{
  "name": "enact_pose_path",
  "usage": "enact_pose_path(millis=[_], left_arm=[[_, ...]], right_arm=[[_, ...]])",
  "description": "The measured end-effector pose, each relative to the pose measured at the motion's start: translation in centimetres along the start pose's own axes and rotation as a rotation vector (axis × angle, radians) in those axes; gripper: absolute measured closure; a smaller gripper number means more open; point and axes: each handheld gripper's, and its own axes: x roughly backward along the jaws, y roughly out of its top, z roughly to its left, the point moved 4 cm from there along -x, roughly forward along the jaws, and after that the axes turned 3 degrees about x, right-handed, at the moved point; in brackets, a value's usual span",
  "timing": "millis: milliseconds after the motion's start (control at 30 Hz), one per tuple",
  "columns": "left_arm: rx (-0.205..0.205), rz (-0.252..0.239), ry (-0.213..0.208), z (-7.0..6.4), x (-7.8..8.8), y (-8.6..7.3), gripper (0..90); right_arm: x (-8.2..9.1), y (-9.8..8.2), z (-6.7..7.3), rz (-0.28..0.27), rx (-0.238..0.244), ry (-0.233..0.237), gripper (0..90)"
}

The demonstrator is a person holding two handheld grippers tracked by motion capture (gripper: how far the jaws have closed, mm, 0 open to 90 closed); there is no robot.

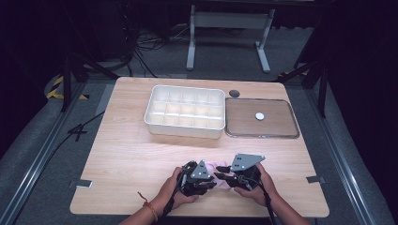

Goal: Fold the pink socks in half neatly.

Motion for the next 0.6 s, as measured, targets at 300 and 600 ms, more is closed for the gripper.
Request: enact_pose_path(millis=[300,600], left_arm=[[-0.001,-0.005,-0.004,0.1,0.2,-0.4,73.7],[0.152,-0.062,0.045,2.1,2.6,-1.1,53.6]], right_arm=[[-1.0,-2.6,-1.1,0.110,0.020,-0.050,72.1],[-1.6,-3.2,-1.2,0.099,-0.018,-0.006,74.3]])
